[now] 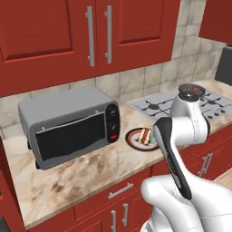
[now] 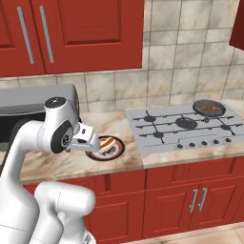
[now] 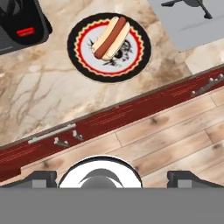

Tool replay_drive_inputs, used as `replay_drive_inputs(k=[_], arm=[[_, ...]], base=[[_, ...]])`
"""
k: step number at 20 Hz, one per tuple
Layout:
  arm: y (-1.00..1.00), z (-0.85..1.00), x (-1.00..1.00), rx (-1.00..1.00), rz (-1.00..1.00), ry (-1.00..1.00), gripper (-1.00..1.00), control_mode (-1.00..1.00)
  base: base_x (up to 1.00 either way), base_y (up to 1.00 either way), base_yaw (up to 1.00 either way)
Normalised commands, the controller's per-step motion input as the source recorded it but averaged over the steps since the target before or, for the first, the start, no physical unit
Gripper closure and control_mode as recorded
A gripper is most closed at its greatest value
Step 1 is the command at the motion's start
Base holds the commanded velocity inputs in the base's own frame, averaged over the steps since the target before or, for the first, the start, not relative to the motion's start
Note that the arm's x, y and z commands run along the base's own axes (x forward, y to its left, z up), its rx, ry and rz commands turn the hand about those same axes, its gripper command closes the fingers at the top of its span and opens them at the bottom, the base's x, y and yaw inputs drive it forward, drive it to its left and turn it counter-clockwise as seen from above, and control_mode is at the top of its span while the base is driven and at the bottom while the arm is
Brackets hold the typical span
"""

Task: Place the cold items (kiwi and avocado) from the fridge in one tupperware on the dining counter. Place the warm items (kebab skewer and hot dog) in the stove area in another tupperware.

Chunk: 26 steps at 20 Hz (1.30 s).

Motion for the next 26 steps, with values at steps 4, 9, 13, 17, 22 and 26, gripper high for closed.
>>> replay_drive_inputs(k=[4, 9, 13, 17, 22, 26], arm=[[0.0, 0.0, 0.0, 0.0, 0.0, 0.0, -1.0, 1.0], [0.0, 0.0, 0.0, 0.0, 0.0, 0.0, -1.0, -1.0], [-0.04, -0.09, 0.06, 0.01, -0.02, -0.02, -1.0, -1.0], [0.0, -0.02, 0.61, 0.11, -0.23, 0.06, -1.0, -1.0], [-0.06, -0.02, 0.47, 0.1, -0.44, 0.08, -1.0, -1.0], [-0.2, -0.19, 0.36, 0.01, -0.44, 0.16, -1.0, -1.0]], base=[[0.36, 0.16, 0.0], [0.02, 0.02, 0.0], [0.0, 0.0, 0.0], [0.0, 0.0, 0.0], [0.0, 0.0, 0.0], [0.0, 0.0, 0.0]])
